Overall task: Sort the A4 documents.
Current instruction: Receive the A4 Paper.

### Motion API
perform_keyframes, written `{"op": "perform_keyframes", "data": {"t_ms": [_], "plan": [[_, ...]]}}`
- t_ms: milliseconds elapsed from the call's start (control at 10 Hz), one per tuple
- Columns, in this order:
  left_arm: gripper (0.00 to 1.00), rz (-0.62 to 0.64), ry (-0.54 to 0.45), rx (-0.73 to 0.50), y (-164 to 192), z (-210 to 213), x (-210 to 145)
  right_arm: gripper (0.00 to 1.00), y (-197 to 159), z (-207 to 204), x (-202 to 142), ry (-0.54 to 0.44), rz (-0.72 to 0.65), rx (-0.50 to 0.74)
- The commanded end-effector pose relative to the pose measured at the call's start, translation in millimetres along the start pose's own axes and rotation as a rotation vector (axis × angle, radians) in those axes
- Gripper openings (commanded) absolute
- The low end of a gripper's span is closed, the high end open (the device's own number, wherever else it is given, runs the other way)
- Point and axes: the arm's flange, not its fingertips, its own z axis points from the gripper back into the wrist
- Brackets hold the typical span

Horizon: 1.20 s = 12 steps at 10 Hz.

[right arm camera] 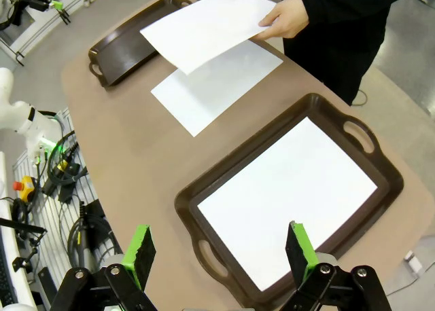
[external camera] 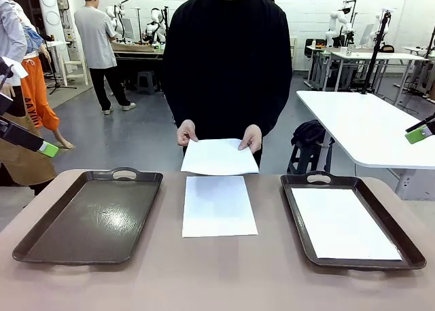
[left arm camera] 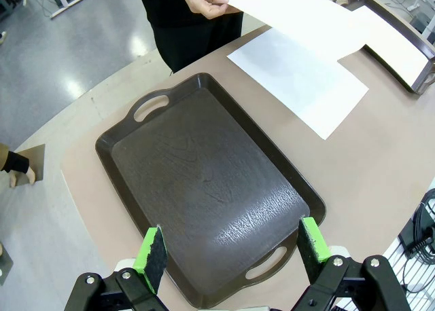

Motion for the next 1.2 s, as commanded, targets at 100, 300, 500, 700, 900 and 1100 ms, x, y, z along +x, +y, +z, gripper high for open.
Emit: {"op": "perform_keyframes", "data": {"t_ms": [100, 300, 500, 700, 900, 1100], "plan": [[1.0, -0.002, -0.003, -0.001, 1.8, -0.1, -1.0, 1.0, 0.0, -0.5, 1.0, 0.0, 0.002, -0.003], [1.0, -0.002, -0.003, -0.001, 1.8, -0.1, -1.0, 1.0, 0.0, -0.5, 1.0, 0.0, 0.002, -0.003], [1.0, -0.002, -0.003, -0.001, 1.8, -0.1, -1.0, 1.0, 0.0, -0.5, 1.0, 0.0, 0.002, -0.003], [1.0, -0.002, -0.003, -0.001, 1.8, -0.1, -1.0, 1.0, 0.0, -0.5, 1.0, 0.0, 0.002, -0.003], [1.0, -0.002, -0.003, -0.001, 1.8, -0.1, -1.0, 1.0, 0.0, -0.5, 1.0, 0.0, 0.002, -0.003], [1.0, -0.002, -0.003, -0.001, 1.8, -0.1, -1.0, 1.0, 0.0, -0.5, 1.0, 0.0, 0.002, -0.003]]}}
